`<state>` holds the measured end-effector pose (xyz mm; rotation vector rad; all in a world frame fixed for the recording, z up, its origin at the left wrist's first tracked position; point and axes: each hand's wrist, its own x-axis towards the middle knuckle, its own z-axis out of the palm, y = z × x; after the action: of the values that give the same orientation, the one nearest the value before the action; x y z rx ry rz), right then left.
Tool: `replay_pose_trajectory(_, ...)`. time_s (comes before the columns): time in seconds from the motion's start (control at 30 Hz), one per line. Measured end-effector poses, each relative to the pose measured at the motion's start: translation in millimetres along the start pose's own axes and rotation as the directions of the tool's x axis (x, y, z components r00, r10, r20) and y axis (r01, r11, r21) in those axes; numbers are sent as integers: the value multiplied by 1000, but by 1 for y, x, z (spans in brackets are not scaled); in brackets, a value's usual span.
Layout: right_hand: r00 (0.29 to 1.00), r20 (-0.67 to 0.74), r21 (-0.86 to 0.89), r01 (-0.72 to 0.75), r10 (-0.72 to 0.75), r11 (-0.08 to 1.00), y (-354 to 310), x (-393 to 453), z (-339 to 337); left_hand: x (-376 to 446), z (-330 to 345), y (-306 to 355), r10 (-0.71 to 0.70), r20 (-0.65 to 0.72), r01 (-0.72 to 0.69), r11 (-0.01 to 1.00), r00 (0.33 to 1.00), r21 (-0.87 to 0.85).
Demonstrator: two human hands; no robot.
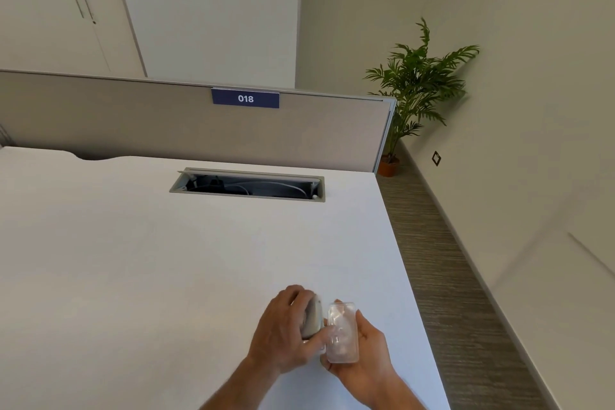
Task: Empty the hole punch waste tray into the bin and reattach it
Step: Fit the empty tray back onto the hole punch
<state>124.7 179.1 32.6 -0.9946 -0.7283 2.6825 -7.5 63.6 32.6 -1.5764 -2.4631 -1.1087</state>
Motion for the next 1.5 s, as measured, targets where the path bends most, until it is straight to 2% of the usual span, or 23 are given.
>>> replay_pose_trajectory(0.13, 999, 27, -32, -19, 20, 999, 2, 2, 5, 7, 7, 20, 42, -27, -43, 998, 999, -45)
replay_pose_trajectory(0.43, 997, 63, 85, -48, 43, 995, -1, 0, 16, 9, 19, 31, 82, -83, -89, 992, 993, -90)
replay_pose_trajectory(0.87, 999, 12, 68, -47, 46, 997, -4, 1, 12, 10, 18, 32, 78, -95, -84, 995, 992, -54)
replay_pose_trajectory(1.13, 997, -46, 136, -63, 70, 989, -6, -6, 16, 8, 21, 37, 105, -131, -111, 993, 986, -34)
replay_pose_trajectory(1.27, 998, -30, 58, -58, 60, 997, -10, -10, 16, 9, 23, 39, 77, -157, -86, 995, 984, -48)
replay_pose_trajectory(1.33, 999, 8, -32, -37, 37, 999, -13, -13, 14, 10, 23, 38, 34, -125, -46, 995, 992, -92)
replay_pose_trajectory(1.4, 1000, 22, -128, -17, 20, 992, -15, -15, 11, 9, 23, 34, -21, -16, 18, 983, 1000, -185)
replay_pose_trajectory(1.5, 1000, 31, -204, 4, 2, 979, -17, -16, 12, 8, 19, 30, -142, 186, 209, 885, 972, -416)
